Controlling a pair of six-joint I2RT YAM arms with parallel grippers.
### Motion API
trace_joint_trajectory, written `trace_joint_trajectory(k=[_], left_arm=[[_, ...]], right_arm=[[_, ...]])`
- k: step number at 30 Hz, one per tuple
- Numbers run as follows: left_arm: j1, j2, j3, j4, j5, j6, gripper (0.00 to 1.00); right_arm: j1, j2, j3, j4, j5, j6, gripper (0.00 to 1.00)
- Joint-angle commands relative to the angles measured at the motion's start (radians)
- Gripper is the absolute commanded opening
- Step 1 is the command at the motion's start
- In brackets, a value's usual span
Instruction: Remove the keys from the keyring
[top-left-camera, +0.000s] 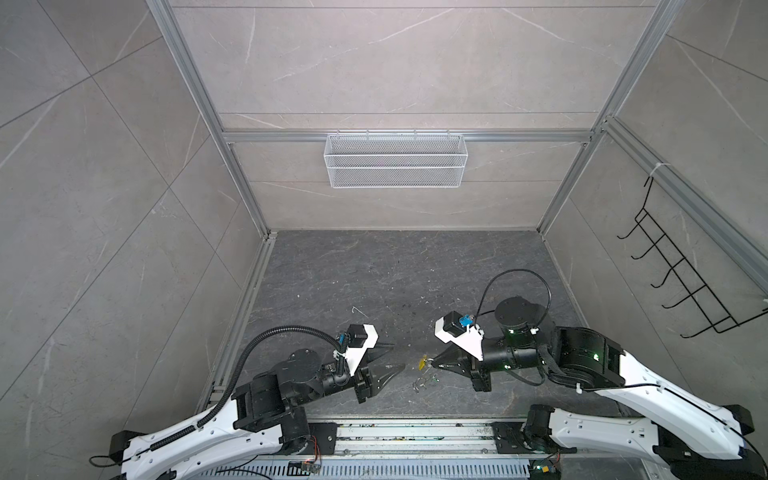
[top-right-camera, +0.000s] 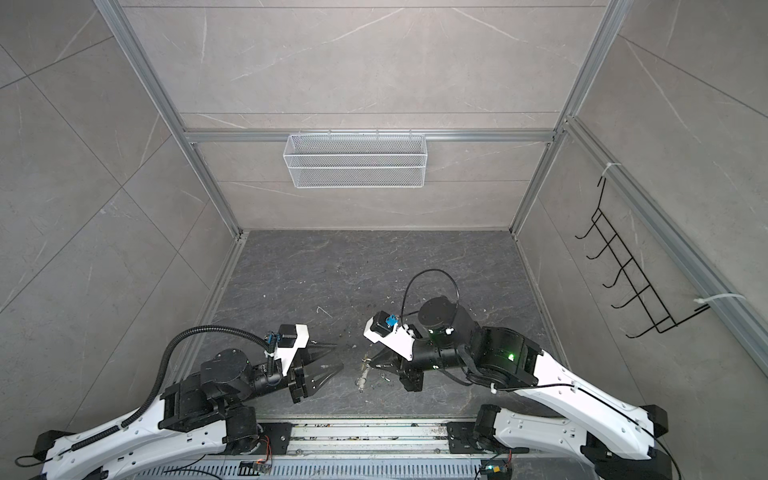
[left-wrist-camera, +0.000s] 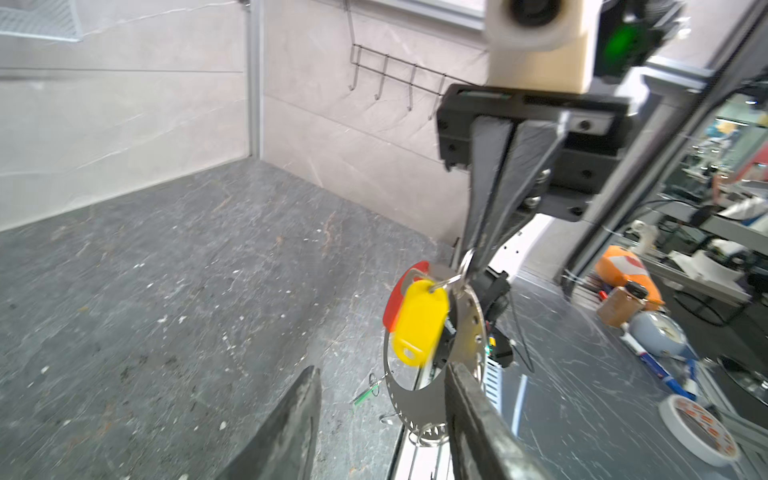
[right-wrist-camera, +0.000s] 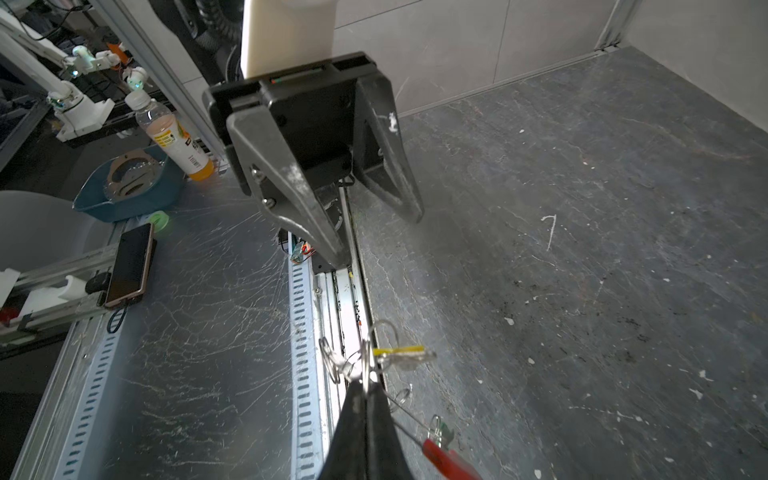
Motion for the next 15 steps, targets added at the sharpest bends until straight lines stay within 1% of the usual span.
trace_joint_trajectory(k=[1,4,7,12,15], left_arm=[[0.002,0.047,0.064,0.027,0.112,0.065,0.51],[0.002,0.108,0.096,0.038,0.177,0.089,0.52],[0.002,0.15,0.112,0.051,0.211,0.105,0.53],[0.002,0.159,0.107,0.083,0.252,0.12,0.57],[0.001,0.17,0.11,0.089,0.257,0.127,0.57]], right_arm=[[-0.003,0.015,0.037,-0.057,-0.066,-0.044,0.0],[-0.003,0.021,0.044,-0.057,-0.081,-0.049,0.0],[-0.003,0.026,0.053,-0.059,-0.104,-0.049,0.0],[-0.003,0.03,0.052,-0.062,-0.119,-0.05,0.0],[-0.003,0.032,0.052,-0.057,-0.124,-0.049,0.0]])
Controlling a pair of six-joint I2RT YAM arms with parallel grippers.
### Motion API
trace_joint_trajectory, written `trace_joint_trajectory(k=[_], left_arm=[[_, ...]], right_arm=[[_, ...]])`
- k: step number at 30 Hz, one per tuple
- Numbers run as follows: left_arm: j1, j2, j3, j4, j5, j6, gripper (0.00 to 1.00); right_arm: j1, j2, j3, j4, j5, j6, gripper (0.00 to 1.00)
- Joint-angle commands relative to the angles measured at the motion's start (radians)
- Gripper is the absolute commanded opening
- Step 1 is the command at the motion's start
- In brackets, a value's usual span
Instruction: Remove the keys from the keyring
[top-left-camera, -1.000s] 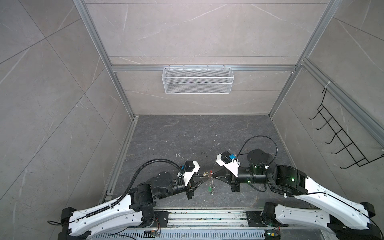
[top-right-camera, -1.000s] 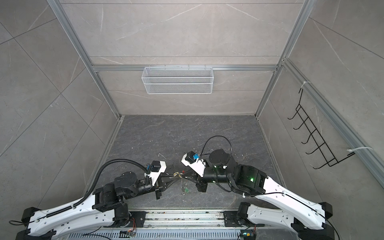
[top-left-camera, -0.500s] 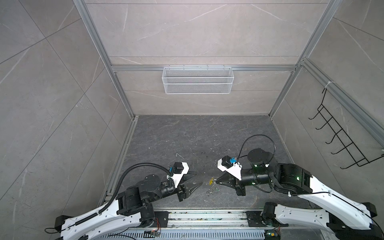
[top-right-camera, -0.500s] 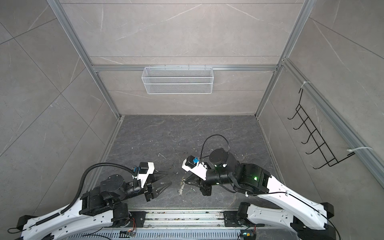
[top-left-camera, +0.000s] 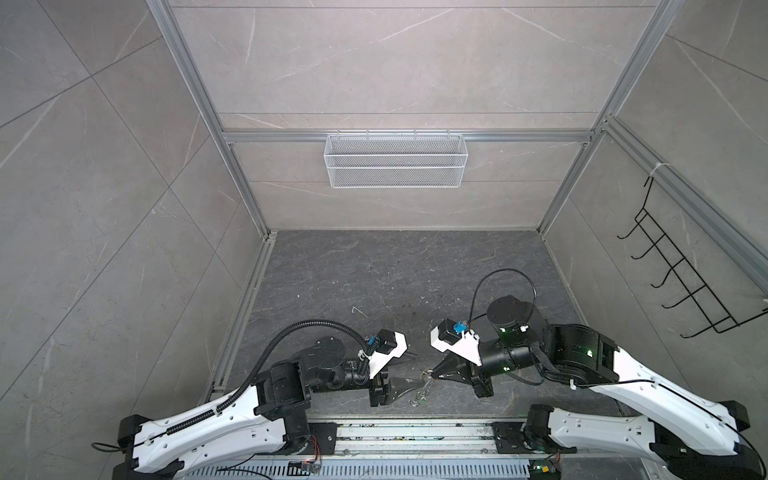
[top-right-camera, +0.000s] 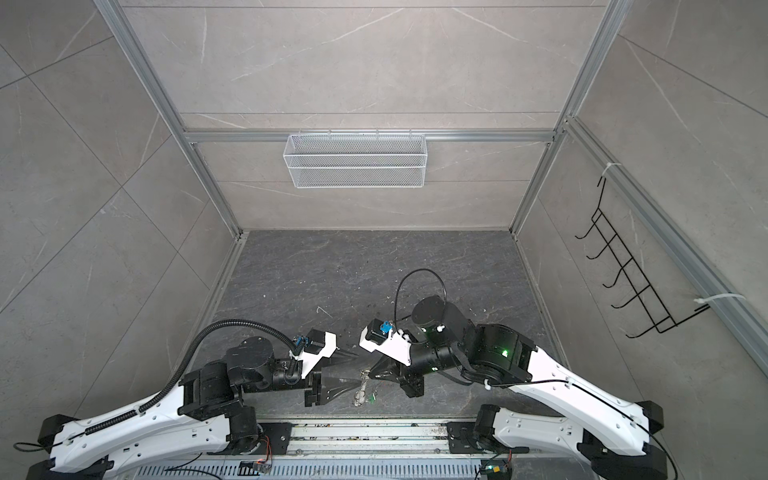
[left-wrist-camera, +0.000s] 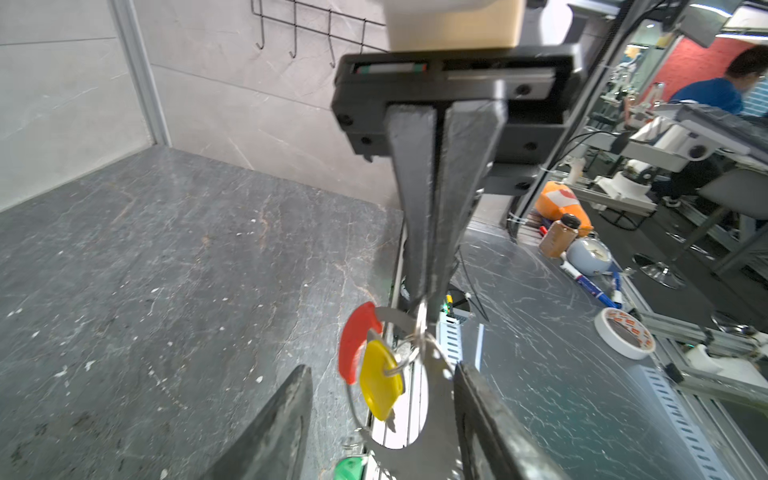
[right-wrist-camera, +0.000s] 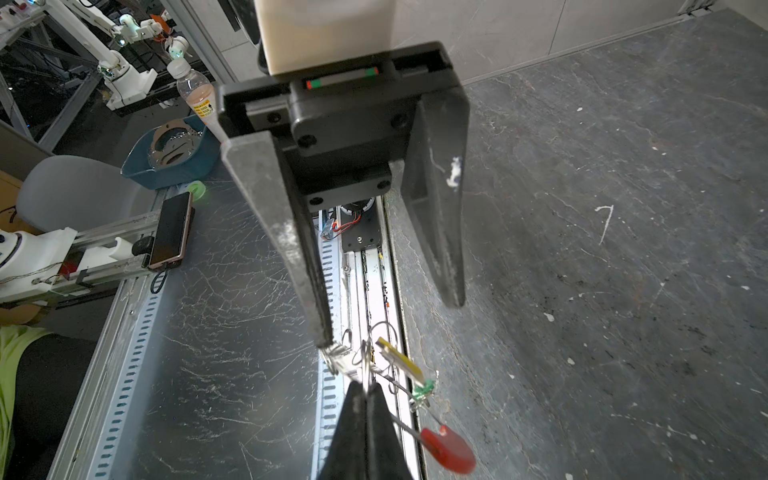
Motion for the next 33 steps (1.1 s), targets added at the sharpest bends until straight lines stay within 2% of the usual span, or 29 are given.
trace_joint_trajectory(k=[1,5,15,17,22,28,33], left_arm=[[0.002,0.004,0.033,0.059,0.043,0.038,0.57],[0.001,0.011,0.037,0.073,0.067,0.042,0.55],[0.002,0.032,0.041,0.09,0.115,0.044,0.44],[0.002,0.034,0.041,0.091,0.12,0.043,0.4],[0.002,0.035,0.042,0.087,0.12,0.042,0.22],[0.002,0.05,0.048,0.076,0.109,0.036,0.2],[0.002,0.053,0.051,0.081,0.089,0.035,0.05]], right_arm=[[-0.003,0.005,0.033,-0.006,-0.03,-0.016,0.0],[-0.003,0.009,0.03,0.0,-0.03,-0.013,0.0],[-0.003,0.013,0.022,0.018,-0.017,-0.005,0.0],[-0.003,0.013,0.019,0.023,-0.013,-0.003,0.0],[-0.003,0.009,0.015,0.029,0.002,0.002,0.0],[-0.003,0.004,0.015,0.034,0.013,0.005,0.0],[-0.003,0.002,0.011,0.042,0.013,0.011,0.0]])
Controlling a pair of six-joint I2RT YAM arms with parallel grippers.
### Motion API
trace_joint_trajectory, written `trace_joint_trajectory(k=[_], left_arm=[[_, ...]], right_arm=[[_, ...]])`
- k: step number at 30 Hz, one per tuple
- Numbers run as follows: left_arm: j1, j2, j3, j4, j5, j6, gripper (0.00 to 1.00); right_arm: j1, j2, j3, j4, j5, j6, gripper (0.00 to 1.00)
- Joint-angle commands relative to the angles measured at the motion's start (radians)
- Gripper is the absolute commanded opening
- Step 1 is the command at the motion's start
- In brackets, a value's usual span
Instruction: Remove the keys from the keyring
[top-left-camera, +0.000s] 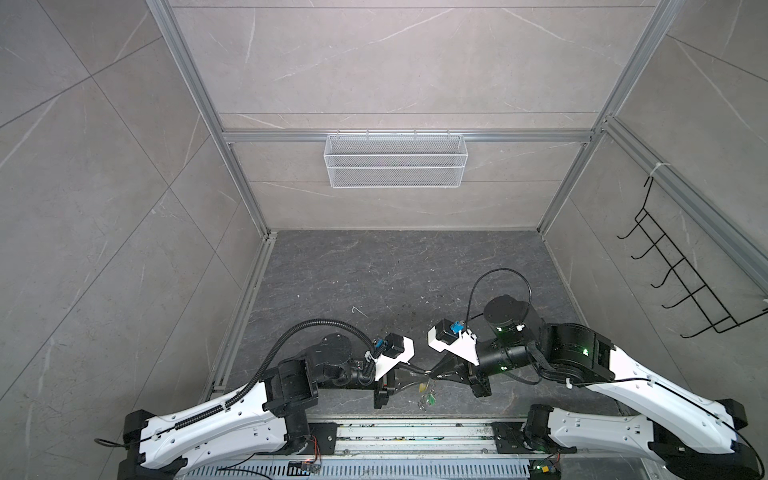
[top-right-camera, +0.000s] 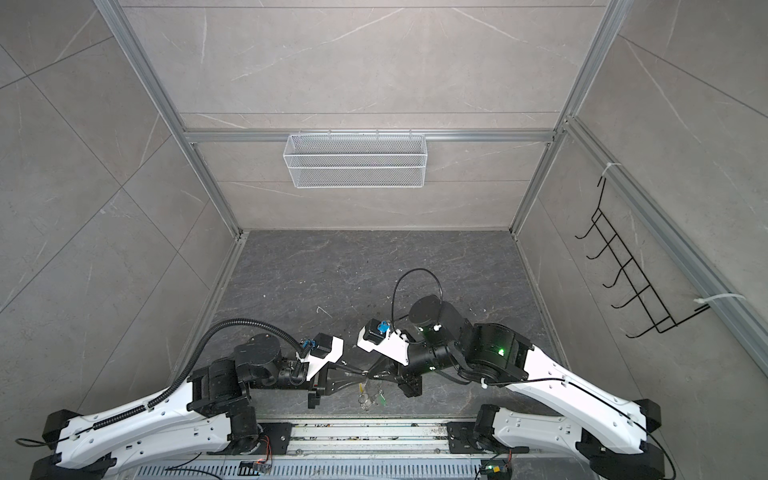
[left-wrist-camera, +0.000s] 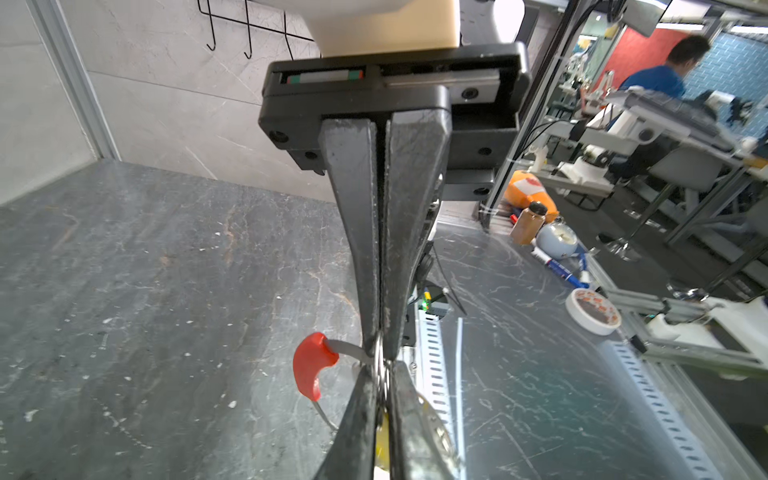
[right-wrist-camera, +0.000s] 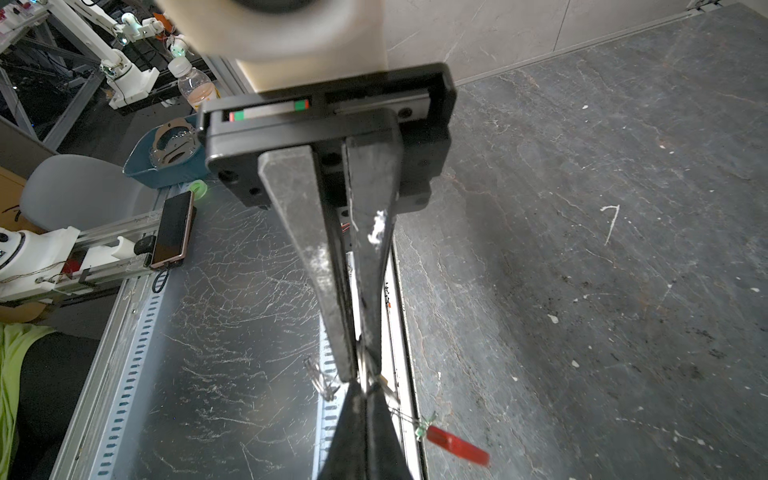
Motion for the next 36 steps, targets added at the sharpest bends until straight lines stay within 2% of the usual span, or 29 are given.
trace_joint_trajectory(k=[1,3,10,14,16,20,22,23,27,31,32,33,34,36], left_arm=[[0.0,0.0,0.045,0.04,-0.01,0.012,0.03],[0.0,-0.002,0.047,0.037,-0.027,0.009,0.0],[-0.001,-0.016,0.043,0.038,-0.133,-0.005,0.0],[-0.001,-0.031,0.046,0.032,-0.233,-0.022,0.0],[-0.001,-0.034,0.054,0.023,-0.287,-0.026,0.0],[-0.001,-0.013,0.079,0.005,-0.374,-0.042,0.0],[-0.001,0.014,0.104,-0.016,-0.41,-0.048,0.0],[-0.002,0.029,0.119,-0.03,-0.434,-0.056,0.0],[-0.001,0.067,0.157,-0.065,-0.516,-0.068,0.0],[-0.002,0.083,0.171,-0.058,-0.556,-0.069,0.0],[-0.002,0.089,0.177,-0.059,-0.567,-0.066,0.0],[-0.002,0.096,0.181,-0.061,-0.578,-0.063,0.0],[-0.002,0.102,0.187,-0.064,-0.595,-0.058,0.0],[-0.002,0.116,0.196,-0.071,-0.616,-0.051,0.0]], right_arm=[[-0.003,-0.012,0.008,0.037,0.015,0.012,0.0],[-0.003,-0.015,0.003,0.042,0.019,0.012,0.0],[-0.003,-0.039,-0.018,0.091,0.038,0.038,0.01],[-0.003,-0.092,-0.058,0.184,0.078,0.081,0.3],[-0.003,-0.122,-0.088,0.252,0.111,0.118,0.4],[-0.003,-0.161,-0.152,0.385,0.197,0.181,0.5],[-0.003,-0.174,-0.189,0.449,0.274,0.214,0.53],[-0.003,-0.178,-0.206,0.472,0.319,0.23,0.59],[-0.002,-0.176,-0.254,0.53,0.498,0.281,0.63],[-0.003,-0.163,-0.313,0.613,0.508,0.257,0.65],[-0.003,-0.16,-0.329,0.646,0.485,0.255,0.85],[-0.003,-0.159,-0.345,0.674,0.473,0.26,0.93],[-0.003,-0.157,-0.358,0.707,0.472,0.277,0.99],[-0.003,-0.153,-0.382,0.765,0.475,0.287,0.99]])
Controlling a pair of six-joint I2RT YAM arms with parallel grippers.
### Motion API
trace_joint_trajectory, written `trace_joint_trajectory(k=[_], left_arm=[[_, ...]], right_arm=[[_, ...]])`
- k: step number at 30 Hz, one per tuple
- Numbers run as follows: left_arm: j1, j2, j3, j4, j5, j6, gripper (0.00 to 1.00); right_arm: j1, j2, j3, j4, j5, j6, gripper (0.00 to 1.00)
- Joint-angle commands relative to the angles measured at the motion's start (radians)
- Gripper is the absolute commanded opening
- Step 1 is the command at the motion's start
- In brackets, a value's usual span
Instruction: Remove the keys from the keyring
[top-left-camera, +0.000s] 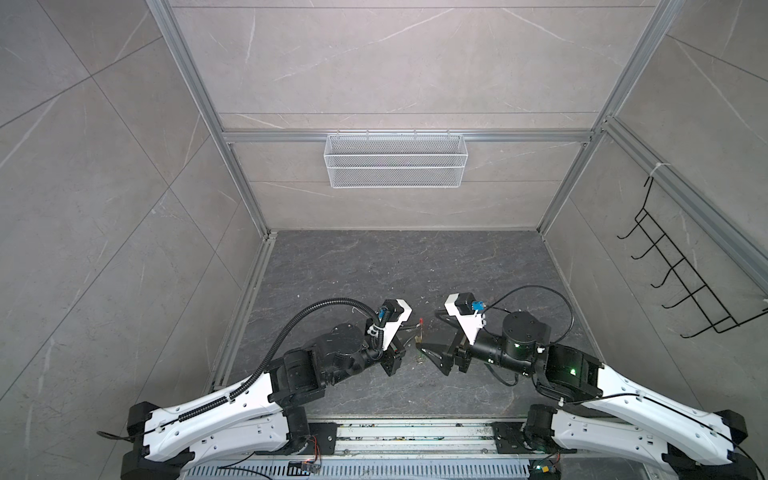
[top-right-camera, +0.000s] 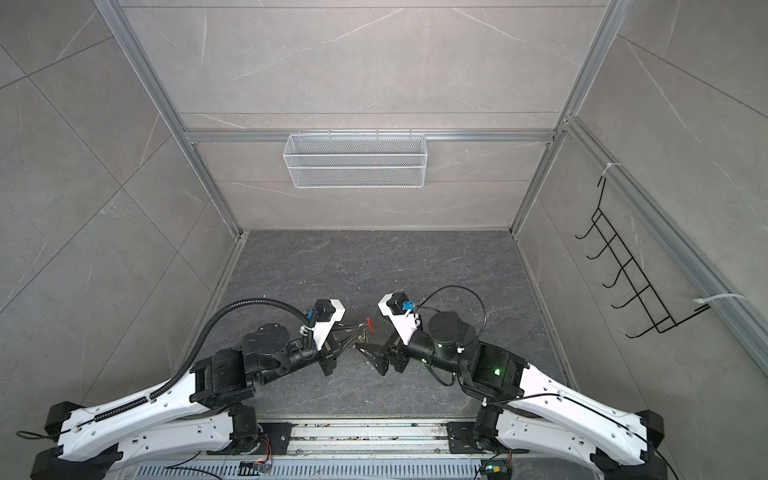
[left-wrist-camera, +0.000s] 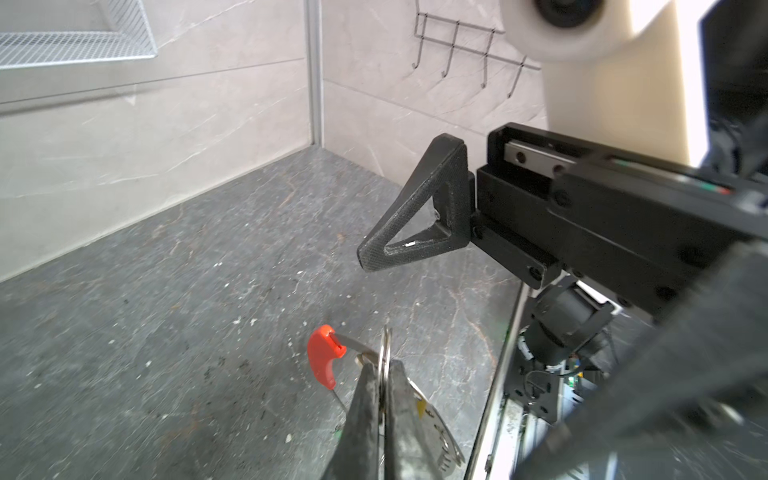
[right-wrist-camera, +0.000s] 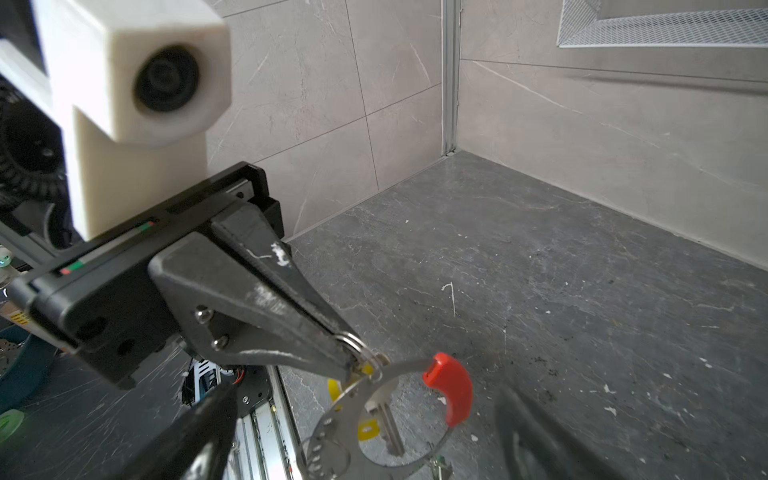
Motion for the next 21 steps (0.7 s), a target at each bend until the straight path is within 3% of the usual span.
trace_joint_trajectory(k=[1,5,9,16,21], left_arm=[[0.0,0.01,0.058,0.018,-0.075,0.001,0.0],[-0.001,0.011,0.055,0.019,-0.073,0.003,0.0],[-0.001,0.005,0.051,0.01,-0.067,-0.001,0.0],[0.0,0.016,0.062,-0.017,-0.06,-0.009,0.0],[-0.001,0.015,0.066,-0.034,-0.056,-0.009,0.0]], right_arm=[[-0.003,0.007,-0.032,0.156,0.037,0.041,0.99],[-0.003,0.008,-0.046,0.168,0.204,0.101,1.0],[-0.003,-0.004,0.003,0.052,0.333,0.132,1.0],[-0.004,-0.014,0.096,-0.118,0.282,-0.005,0.99],[-0.003,0.005,0.13,-0.195,0.265,-0.122,0.79]])
